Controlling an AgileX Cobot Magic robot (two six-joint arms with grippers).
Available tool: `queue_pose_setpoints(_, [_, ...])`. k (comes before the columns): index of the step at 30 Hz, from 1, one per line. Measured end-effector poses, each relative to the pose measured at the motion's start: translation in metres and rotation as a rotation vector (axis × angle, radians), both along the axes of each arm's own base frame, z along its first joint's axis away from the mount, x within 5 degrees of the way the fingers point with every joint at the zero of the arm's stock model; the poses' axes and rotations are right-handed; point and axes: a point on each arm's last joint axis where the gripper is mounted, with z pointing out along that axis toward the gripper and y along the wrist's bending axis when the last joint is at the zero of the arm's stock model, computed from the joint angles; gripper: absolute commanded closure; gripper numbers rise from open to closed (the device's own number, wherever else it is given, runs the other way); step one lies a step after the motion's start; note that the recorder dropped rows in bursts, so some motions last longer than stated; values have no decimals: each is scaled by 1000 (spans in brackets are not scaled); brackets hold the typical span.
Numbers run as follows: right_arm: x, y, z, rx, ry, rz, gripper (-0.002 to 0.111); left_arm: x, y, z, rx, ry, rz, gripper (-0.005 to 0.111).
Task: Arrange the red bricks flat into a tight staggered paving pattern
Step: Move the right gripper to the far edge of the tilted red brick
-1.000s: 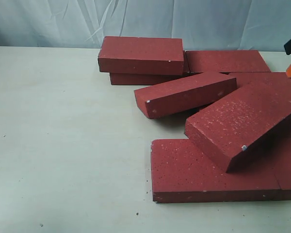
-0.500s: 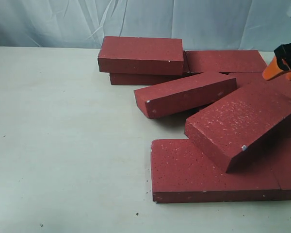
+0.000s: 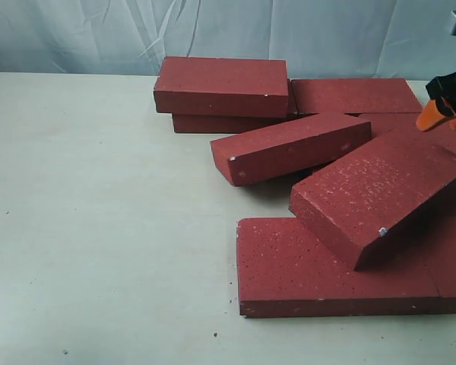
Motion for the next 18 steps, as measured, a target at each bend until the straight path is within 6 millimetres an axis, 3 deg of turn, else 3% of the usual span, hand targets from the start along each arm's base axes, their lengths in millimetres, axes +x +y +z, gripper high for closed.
queue_pose_setpoints(18, [5,-2,-34,-17,86,110,47,0,0,0,0,0,0,107])
